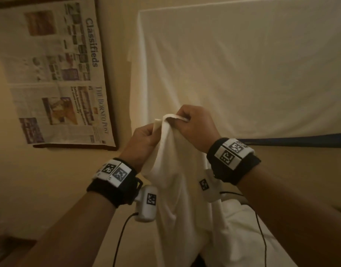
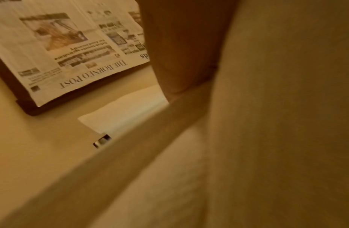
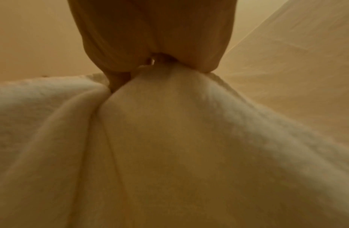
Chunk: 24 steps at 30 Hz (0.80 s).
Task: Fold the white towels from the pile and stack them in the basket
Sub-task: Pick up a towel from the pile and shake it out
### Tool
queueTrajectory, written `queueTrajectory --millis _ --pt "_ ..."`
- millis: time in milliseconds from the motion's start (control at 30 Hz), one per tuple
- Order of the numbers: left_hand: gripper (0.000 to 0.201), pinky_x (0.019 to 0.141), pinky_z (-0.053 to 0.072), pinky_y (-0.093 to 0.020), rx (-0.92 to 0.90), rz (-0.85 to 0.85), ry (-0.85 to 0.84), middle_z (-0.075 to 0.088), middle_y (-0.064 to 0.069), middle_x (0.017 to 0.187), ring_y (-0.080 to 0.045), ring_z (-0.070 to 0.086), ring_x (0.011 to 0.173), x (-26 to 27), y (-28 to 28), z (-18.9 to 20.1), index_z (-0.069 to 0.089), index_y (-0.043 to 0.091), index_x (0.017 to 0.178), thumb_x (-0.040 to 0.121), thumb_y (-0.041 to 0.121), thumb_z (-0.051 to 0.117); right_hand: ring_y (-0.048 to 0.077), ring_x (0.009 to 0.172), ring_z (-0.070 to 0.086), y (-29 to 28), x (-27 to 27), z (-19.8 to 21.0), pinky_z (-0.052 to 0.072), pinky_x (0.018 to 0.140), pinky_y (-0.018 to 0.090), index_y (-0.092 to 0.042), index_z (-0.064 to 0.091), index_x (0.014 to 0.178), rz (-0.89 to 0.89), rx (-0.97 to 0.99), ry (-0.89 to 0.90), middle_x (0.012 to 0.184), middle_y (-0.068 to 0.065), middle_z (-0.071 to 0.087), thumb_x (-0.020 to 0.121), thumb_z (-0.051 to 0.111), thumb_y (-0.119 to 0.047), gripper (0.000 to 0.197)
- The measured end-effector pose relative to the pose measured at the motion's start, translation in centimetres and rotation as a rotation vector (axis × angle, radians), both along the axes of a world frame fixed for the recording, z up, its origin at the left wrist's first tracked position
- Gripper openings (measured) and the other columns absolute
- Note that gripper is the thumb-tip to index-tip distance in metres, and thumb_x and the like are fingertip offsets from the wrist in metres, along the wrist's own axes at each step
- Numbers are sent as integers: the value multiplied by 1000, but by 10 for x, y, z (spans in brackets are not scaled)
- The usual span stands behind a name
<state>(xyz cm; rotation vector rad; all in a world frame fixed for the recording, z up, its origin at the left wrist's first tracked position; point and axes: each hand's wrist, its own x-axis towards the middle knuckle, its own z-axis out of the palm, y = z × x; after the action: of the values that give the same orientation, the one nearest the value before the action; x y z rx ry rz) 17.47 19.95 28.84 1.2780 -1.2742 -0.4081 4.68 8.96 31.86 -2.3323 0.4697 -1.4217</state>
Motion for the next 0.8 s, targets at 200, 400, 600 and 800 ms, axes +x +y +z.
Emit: queueTrajectory --millis 200,400,600,800 --pt "26 63 51 -26 -83 62 39 71 7 73 -10 66 70 23 18 12 73 31 78 95 41 56 10 59 57 17 -2 -51 50 57 32 -15 67 79 -5 245 133 71 6 65 93 62 -34 25" --pt "28 63 50 -27 -46 23 16 67 5 71 -13 64 70 64 52 19 70 25 80 97 40 54 3 61 55 25 -15 -144 42 52 12 -17 68 88 -151 513 384 75 -6 62 98 56 -27 18" --pt "22 65 51 -30 41 -46 85 70 4 78 -16 65 77 91 89 0 72 26 91 98 37 54 24 75 54 47 4 -134 40 58 12 -8 56 86 -337 525 73 79 4 58 100 50 -20 20" --pt "28 68 53 -36 26 -127 120 72 -1 83 -16 68 74 104 116 -10 73 27 93 95 44 51 11 71 55 117 37 -35 44 61 24 -21 58 86 -209 147 -22 79 -5 59 93 57 -21 7"
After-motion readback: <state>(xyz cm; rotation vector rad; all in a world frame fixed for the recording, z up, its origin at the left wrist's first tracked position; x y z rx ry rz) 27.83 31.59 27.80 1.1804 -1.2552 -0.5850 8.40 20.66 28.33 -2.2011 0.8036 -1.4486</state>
